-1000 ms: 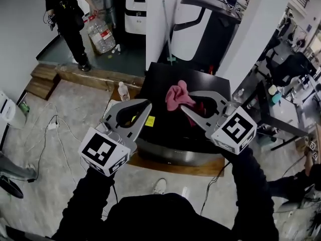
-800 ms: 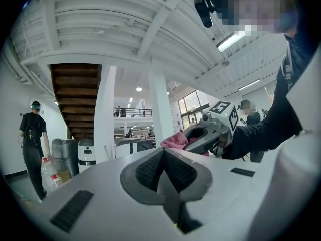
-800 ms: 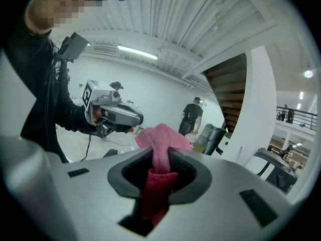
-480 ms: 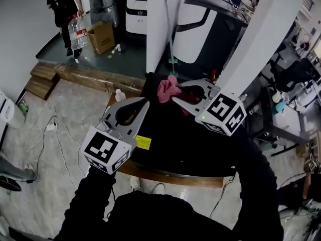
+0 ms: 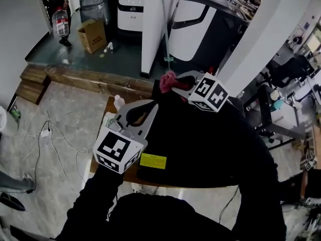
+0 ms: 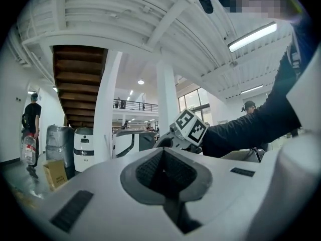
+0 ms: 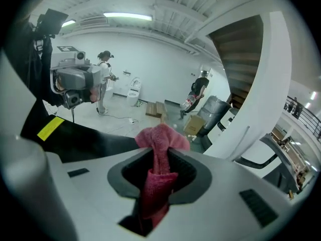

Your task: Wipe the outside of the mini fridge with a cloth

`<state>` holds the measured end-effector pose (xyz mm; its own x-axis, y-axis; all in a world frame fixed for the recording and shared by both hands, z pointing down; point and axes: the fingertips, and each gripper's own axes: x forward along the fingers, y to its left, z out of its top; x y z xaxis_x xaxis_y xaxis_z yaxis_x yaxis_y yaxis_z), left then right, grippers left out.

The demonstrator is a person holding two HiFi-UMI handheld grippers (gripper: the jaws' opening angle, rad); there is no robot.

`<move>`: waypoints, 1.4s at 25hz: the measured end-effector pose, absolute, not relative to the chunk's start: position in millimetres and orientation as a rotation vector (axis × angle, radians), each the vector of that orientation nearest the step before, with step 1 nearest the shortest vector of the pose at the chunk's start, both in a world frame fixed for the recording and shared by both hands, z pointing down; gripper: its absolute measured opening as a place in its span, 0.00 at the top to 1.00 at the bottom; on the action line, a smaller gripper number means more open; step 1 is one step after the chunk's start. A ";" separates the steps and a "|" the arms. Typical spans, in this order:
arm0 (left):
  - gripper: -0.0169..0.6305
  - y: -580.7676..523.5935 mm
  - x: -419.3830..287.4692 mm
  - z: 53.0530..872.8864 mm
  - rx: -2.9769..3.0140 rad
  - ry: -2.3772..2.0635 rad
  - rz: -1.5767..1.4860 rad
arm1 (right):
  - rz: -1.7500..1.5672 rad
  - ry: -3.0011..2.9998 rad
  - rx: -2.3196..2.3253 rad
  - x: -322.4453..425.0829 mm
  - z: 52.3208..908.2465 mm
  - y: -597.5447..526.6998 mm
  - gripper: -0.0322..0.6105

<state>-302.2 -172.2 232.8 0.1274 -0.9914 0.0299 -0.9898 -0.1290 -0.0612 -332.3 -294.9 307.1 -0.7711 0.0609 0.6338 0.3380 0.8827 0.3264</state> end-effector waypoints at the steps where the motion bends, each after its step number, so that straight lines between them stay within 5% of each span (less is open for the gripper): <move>1: 0.96 -175.6 -308.3 237.0 -2.345 2.060 -0.091 | -0.561 -2.394 -0.274 -338.0 314.8 -301.0 0.81; 35: 0.96 -147.9 -296.6 275.5 -2.485 1.929 -0.173 | -0.297 -2.266 -0.342 -293.5 351.7 -208.8 0.84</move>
<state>-296.6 -147.9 275.5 0.2445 -0.9653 0.0923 -0.9663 -0.2505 -0.0601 -293.5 -208.8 351.7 -0.6376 0.1484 0.7559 0.3380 0.9357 0.1014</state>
